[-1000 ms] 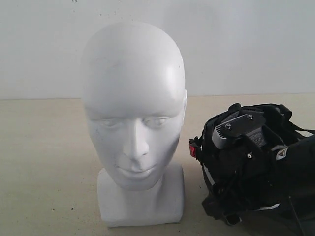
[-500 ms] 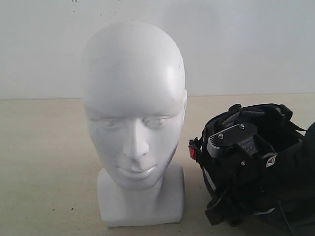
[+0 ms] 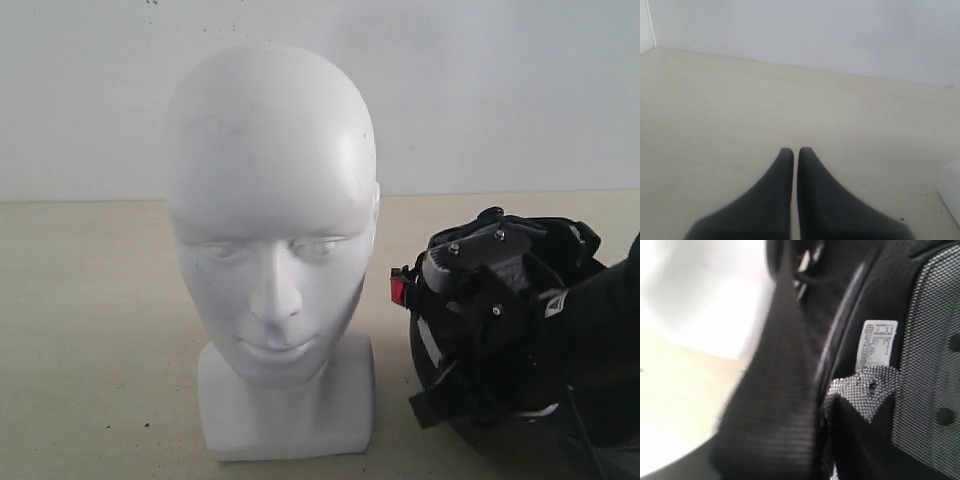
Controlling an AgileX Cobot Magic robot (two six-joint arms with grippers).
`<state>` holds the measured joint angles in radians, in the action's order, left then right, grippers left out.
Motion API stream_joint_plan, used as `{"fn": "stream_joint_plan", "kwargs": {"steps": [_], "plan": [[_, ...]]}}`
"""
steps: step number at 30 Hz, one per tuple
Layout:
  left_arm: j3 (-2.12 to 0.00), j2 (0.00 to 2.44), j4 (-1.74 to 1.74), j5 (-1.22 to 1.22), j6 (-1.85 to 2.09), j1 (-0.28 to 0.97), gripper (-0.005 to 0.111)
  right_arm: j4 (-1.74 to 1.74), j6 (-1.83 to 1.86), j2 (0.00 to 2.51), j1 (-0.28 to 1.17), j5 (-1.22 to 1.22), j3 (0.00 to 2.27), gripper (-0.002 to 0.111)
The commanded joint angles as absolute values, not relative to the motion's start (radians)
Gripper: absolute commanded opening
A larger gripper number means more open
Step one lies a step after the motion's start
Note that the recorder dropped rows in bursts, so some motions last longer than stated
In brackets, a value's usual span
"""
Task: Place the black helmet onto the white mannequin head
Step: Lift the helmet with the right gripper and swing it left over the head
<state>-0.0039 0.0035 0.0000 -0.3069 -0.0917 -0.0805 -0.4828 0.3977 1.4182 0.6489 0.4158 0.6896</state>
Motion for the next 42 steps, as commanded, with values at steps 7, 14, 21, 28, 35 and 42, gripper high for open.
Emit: {"fn": "stream_joint_plan", "kwargs": {"steps": [7, 14, 21, 28, 35, 42], "plan": [[0.0, 0.0, 0.0, -0.307, -0.097, -0.083, 0.004, -0.517, 0.189, 1.203, 0.647, 0.522, 0.897, 0.0], [0.0, 0.0, 0.0, -0.307, -0.097, -0.083, 0.004, -0.541, 0.084, 1.108, 0.616, 0.435, 0.922, 0.0], [0.0, 0.0, 0.0, -0.307, -0.097, -0.083, 0.004, -0.687, 0.086, 0.993, 0.491, 0.368, 0.989, 0.0], [0.0, 0.0, 0.0, -0.307, -0.097, -0.083, 0.004, -0.869, 0.088, 0.983, 0.457, 0.374, 1.197, 0.0], [0.0, 0.0, 0.0, -0.307, -0.097, -0.083, 0.004, -1.264, 0.251, 1.051, 0.459, 0.422, 1.382, 0.0], [0.0, 0.0, 0.0, -0.307, -0.097, -0.083, 0.004, -1.744, 0.587, 1.159, 0.459, 0.56, 1.487, 0.0]]}}
